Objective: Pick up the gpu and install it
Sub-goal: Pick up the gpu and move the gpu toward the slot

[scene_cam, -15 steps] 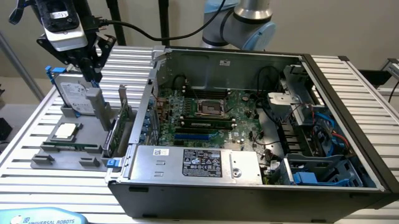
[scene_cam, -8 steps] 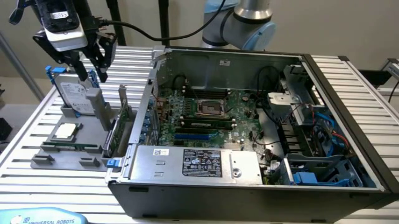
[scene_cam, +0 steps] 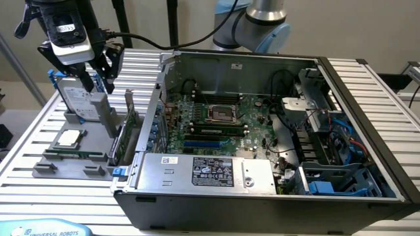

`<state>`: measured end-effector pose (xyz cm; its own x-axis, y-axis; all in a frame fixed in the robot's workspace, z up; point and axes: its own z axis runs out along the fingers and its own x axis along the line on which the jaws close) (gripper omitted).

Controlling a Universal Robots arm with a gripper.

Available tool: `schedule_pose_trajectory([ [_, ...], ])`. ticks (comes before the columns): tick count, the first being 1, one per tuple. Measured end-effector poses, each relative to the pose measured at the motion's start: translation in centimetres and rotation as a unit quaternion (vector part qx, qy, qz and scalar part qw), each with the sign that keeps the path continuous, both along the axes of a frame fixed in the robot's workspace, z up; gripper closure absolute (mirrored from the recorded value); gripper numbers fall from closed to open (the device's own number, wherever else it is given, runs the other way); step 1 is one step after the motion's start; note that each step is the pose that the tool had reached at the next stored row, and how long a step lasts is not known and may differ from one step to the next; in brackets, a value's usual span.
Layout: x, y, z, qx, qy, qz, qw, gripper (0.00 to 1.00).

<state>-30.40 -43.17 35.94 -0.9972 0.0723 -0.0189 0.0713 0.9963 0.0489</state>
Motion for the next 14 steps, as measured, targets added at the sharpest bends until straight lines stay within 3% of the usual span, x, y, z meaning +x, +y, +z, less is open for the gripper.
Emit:
schedule_pose_trajectory([
  [7, 0.0, -0.78, -1.27, 0.0000, 0.0000, 0.000, 1.0000, 0.52],
  [14, 0.2, -0.93, -2.55, 0.0000, 0.0000, 0.000, 1.0000, 0.52],
])
